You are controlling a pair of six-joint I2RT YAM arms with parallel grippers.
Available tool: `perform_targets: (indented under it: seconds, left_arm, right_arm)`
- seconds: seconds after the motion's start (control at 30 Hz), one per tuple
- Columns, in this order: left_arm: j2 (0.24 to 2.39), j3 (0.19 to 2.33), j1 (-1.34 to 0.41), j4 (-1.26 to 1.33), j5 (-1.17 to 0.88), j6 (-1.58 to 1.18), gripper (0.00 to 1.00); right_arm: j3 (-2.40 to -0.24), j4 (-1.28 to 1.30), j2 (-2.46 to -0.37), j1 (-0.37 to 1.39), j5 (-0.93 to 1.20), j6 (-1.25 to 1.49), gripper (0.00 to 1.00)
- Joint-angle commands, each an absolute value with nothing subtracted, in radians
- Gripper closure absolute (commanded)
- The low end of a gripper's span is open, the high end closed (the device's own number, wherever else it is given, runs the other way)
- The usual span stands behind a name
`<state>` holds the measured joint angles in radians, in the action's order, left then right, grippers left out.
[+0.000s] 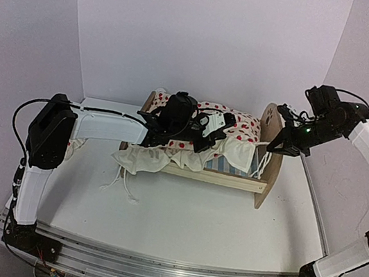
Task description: Set up the pet bed
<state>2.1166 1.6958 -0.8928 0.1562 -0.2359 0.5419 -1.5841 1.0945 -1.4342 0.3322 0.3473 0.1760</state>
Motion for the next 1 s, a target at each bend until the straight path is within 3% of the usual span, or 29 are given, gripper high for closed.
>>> perform_targets:
  seconds: [0.0, 0.3, 0.53, 0.8, 0.9, 0.97]
  left_arm:
    - [2.126, 1.740, -0.885, 0.160, -0.238, 0.534, 1.00]
    - [2.131, 1.744, -0.886, 0.160, -0.240, 0.534, 1.00]
    - [2.138, 1.746, -0.885, 0.152, -0.232, 0.547, 1.00]
    - [2.137, 1.735, -0.880, 0.148, -0.211, 0.586, 1.00]
    - [2.138, 1.730, -0.872, 0.146, -0.205, 0.598, 1.00]
    - [2.138, 1.726, -0.863, 0.145, -0.202, 0.598, 1.00]
  right_arm:
    - [-1.608, 1.111, -1.411, 0.331, 0.668, 0.127, 1.00]
    - [-1.597, 1.077, -1.383, 0.331, 0.899, 0.116, 1.00]
    - [-1.289, 0.842, -1.389, 0.383, 0.696, 0.349, 0.99]
    - [-1.215, 0.624, -1.425, 0.601, 0.631, 0.432, 1.00]
    - [-1.178, 0.539, -1.453, 0.623, 0.569, 0.518, 0.93]
    - [-1.148, 0.459, -1.472, 0.647, 0.514, 0.582, 0.78]
